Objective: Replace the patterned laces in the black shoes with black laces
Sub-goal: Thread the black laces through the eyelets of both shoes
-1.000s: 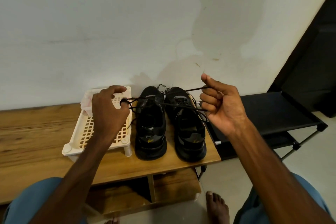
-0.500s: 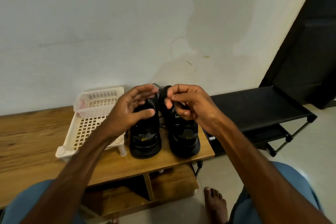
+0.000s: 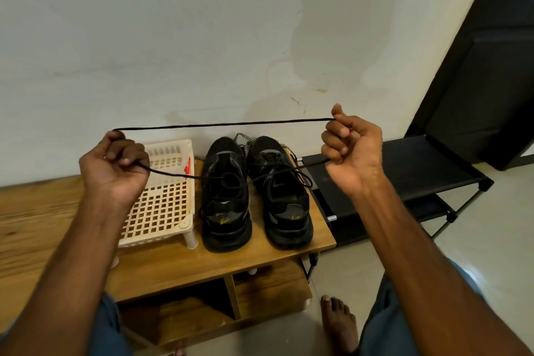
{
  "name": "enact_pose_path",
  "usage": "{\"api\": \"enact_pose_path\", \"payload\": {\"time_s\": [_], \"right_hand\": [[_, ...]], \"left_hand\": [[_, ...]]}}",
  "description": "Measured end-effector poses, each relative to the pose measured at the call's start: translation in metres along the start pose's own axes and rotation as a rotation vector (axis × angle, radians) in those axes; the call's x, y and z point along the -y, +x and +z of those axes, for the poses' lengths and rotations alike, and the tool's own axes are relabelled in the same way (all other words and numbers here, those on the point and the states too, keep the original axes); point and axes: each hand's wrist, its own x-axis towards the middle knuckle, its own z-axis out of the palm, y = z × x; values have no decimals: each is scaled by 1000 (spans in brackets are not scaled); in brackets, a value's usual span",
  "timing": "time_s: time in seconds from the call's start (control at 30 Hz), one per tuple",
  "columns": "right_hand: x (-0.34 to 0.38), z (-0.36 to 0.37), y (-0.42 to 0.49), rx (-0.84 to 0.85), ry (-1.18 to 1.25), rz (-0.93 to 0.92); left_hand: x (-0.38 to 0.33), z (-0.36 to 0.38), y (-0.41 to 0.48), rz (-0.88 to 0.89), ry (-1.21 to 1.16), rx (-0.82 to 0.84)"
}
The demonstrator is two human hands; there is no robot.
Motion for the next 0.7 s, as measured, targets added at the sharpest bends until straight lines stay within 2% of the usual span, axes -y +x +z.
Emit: {"api": "enact_pose_path", "payload": {"time_s": [0.1, 0.2, 0.27, 0.37, 0.43, 0.53, 0.6, 0.7], "right_hand": [[0, -6, 3, 15, 158, -47], [-3, -4, 3, 102, 175, -59], [-7, 2, 0, 169, -62, -91], [-22, 15, -7, 289, -726, -238], [-35, 20, -11, 402, -1069, -314], [-44, 19, -12, 585, -1270, -183], [-45, 21, -13, 627, -1278, -92], [-35, 21, -14, 512, -1234, -75]], "left_hand": [[0, -6, 5, 40, -25, -46], [18, 1, 0, 36, 185, -7], [38, 12, -8, 39, 489, 75], [76, 35, -29, 61, 1069, 264], [96, 44, -42, 3, 1242, 398], [104, 47, -50, -41, 1284, 447], [98, 45, -45, -30, 1223, 362], [74, 33, -26, -36, 837, 125]]}}
